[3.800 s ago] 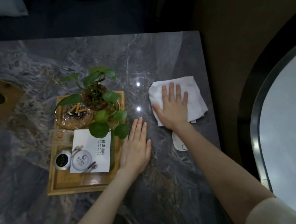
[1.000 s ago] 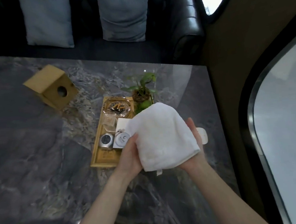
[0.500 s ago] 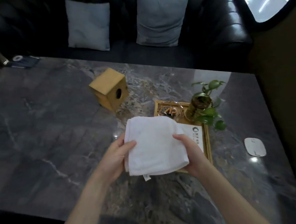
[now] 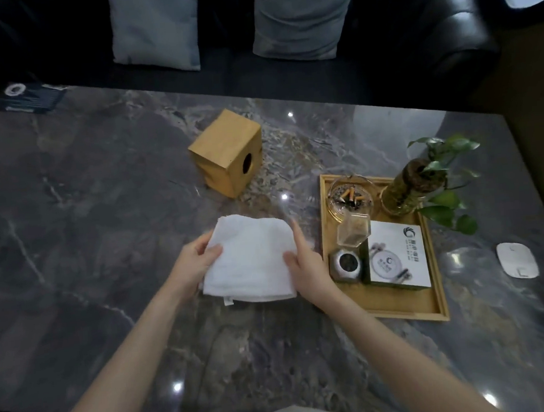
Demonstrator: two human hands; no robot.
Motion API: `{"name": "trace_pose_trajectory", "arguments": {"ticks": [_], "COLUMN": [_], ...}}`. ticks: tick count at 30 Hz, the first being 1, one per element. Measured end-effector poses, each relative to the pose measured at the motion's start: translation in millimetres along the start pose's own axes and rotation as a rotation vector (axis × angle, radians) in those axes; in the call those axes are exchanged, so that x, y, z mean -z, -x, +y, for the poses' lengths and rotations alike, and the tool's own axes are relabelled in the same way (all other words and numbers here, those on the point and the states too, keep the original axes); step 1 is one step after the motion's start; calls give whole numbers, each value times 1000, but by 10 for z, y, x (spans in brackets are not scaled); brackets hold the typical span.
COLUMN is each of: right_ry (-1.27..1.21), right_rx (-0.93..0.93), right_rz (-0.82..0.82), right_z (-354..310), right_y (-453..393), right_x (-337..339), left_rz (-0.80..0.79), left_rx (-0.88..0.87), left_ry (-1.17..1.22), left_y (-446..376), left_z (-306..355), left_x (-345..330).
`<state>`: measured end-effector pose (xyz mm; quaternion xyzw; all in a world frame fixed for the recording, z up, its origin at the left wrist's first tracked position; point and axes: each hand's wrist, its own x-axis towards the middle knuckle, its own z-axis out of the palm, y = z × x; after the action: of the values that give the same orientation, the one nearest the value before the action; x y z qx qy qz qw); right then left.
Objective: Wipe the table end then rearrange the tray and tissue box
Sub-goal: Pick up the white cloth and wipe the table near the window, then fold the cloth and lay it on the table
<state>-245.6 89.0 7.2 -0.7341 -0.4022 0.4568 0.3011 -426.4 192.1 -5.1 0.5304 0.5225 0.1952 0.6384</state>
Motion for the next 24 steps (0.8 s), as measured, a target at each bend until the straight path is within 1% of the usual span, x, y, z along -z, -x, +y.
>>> {"name": "trace_pose_trajectory", "arguments": {"ticks": [3,5,7,8,10,12,13,15,18,22,24], "right_ry": [225,356,423,486,682,831,874,906,926,939,909], "right_rx": [18,9,-10,3,87,193,224,231,206,174,158], "right_rz": [-14,16,82,116,163,142,112,64,29,-42,-118], "right_z": [104,167,207,221,291,386,419,463,476,418,320], "right_y": [-114,-156,-154,-145,-134,-131,-131,-136,-130,-134,-154], "right_x": [-113,-202,-279,-302,-317,-314,-313,-305,-279,-211,-104], "left_rz": [73,192,298,317,312,286,256,205,159,150,170], "left_rx": [1,-18,-100,-163,-259,-302,-287,-250,-209,-201,-184], "left_ry": [-172,-366,-531,-592,-725,-912,-990,-1081,-1150,-1200,-1240], "left_y": [-131,-145,-105,-82,-37,-17,-8,5,-11,-3,1], "left_z": [-123,-156,-193,-228,-310,-445,-497,-558,-625,-556,-450], "left_x": [-19,-88,-181,-218,-252,-242,-233,-231,-225,-250,-306]}}
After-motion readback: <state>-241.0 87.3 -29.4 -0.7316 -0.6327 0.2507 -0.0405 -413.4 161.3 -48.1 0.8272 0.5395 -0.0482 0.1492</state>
